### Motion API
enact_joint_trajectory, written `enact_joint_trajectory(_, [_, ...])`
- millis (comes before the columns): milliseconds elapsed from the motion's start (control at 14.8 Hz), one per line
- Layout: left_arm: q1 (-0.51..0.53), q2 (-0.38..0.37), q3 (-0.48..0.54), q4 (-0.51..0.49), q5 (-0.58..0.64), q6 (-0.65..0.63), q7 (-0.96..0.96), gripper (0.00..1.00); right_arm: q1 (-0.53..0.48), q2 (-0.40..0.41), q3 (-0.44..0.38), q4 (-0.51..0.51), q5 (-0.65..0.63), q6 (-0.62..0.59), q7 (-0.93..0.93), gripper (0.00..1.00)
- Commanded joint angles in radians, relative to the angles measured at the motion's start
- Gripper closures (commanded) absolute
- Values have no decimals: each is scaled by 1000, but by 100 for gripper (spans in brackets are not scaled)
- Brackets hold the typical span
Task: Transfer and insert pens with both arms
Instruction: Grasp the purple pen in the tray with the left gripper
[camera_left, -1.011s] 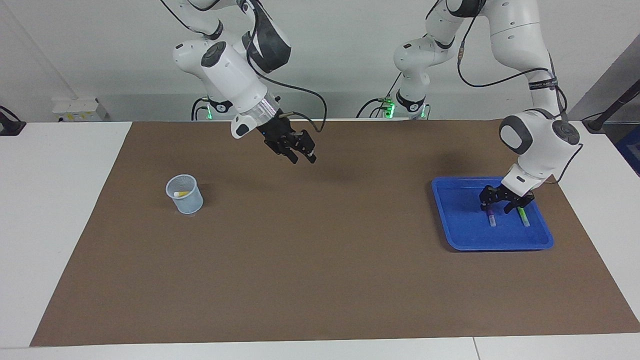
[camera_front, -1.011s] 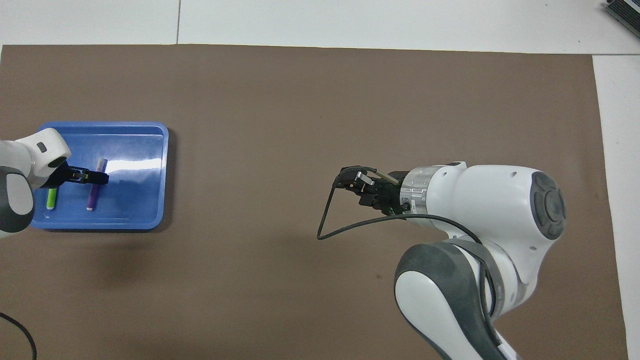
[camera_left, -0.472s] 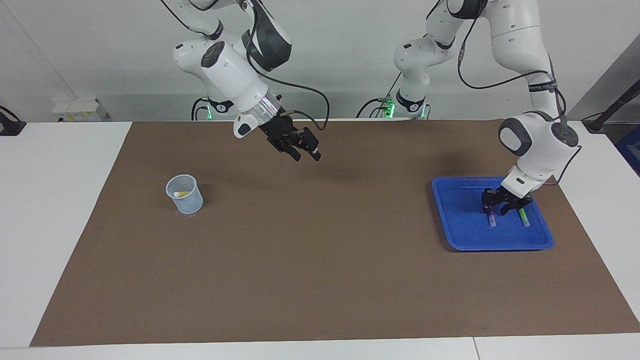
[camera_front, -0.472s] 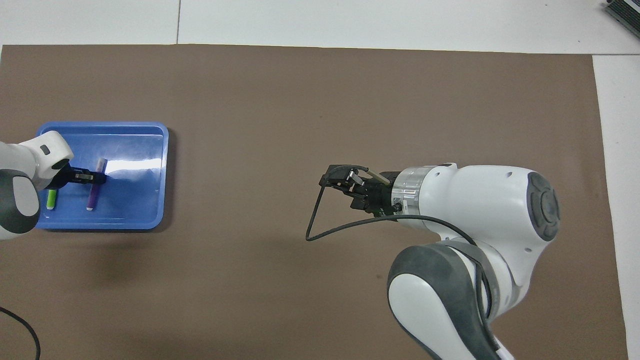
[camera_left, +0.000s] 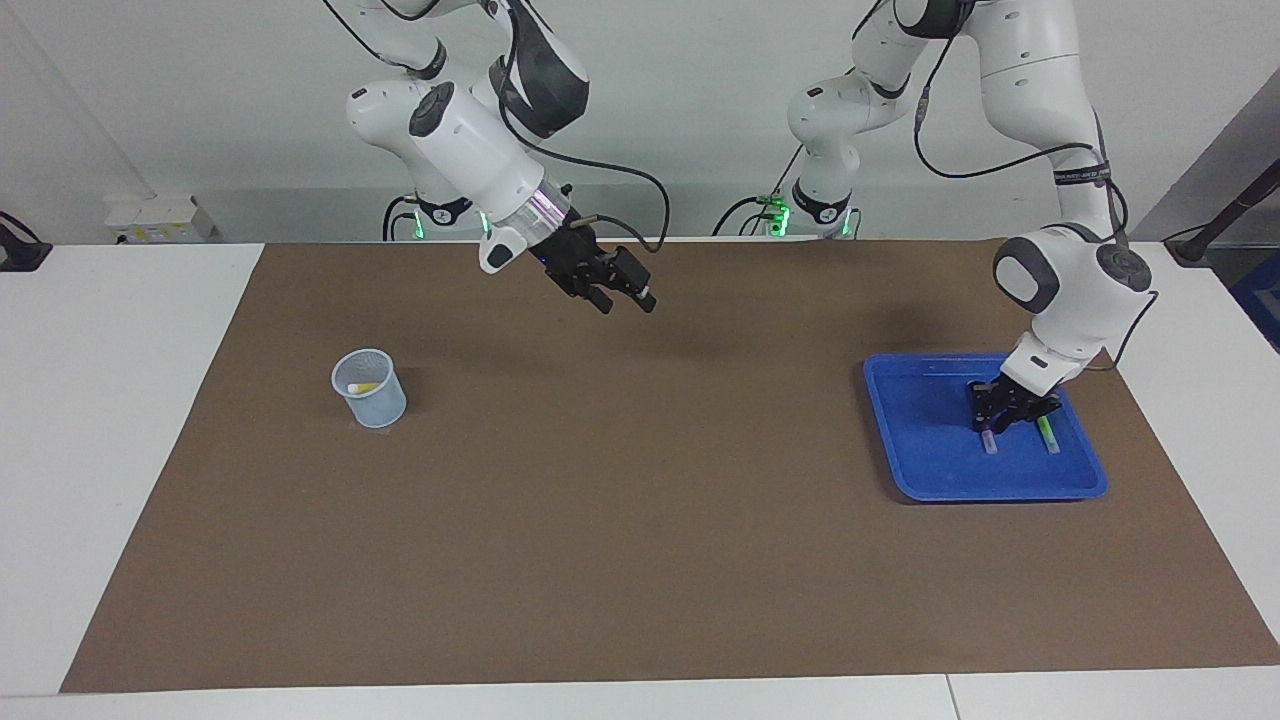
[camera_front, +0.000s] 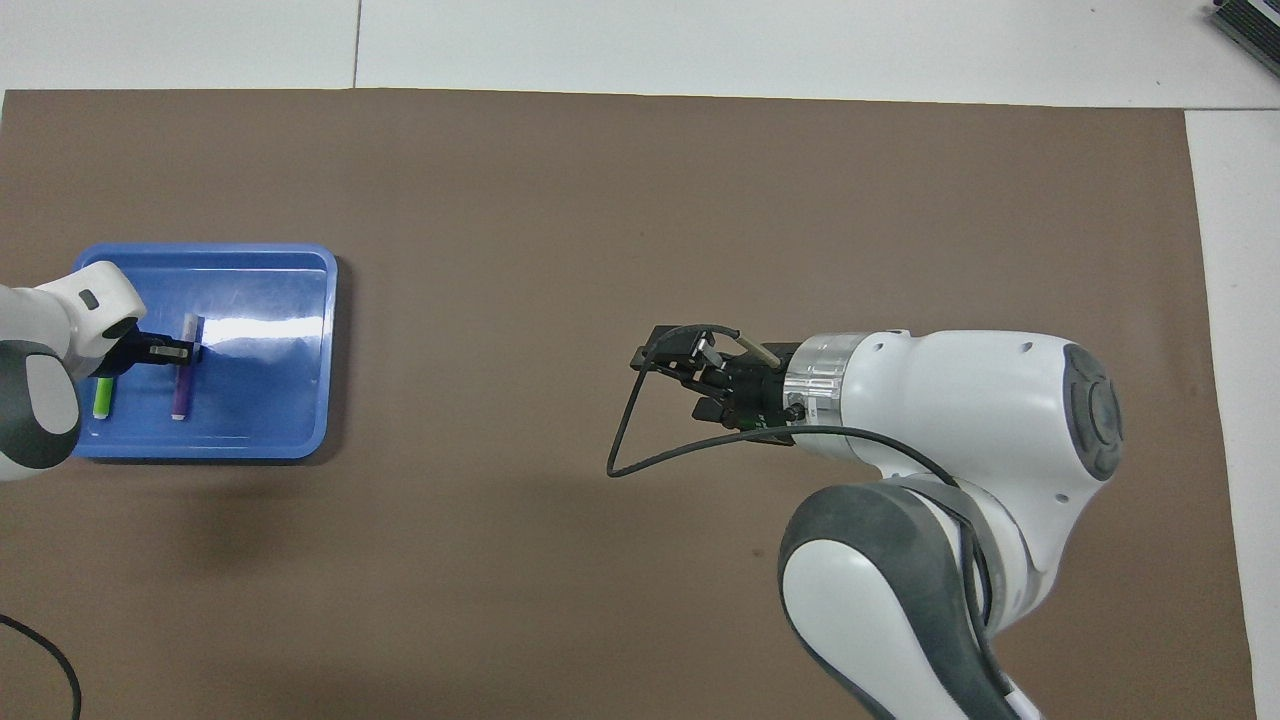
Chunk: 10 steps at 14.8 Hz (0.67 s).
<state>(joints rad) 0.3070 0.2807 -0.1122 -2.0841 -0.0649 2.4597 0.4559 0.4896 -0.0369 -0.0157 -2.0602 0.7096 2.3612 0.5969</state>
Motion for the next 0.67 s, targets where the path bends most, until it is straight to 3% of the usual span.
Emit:
enact_joint_trajectory(0, [6, 3, -6, -19, 14, 18, -3, 100, -14, 15, 3, 15, 30, 10, -19, 1])
enact_joint_trajectory(270, [6, 2, -6, -1, 13, -33, -5, 100, -29, 15, -1, 15, 30, 6, -6, 0])
enact_joint_trajectory(607, [-69, -37, -7, 120, 13, -304, -257, 100, -37, 14, -3, 11, 28, 1, -6, 0])
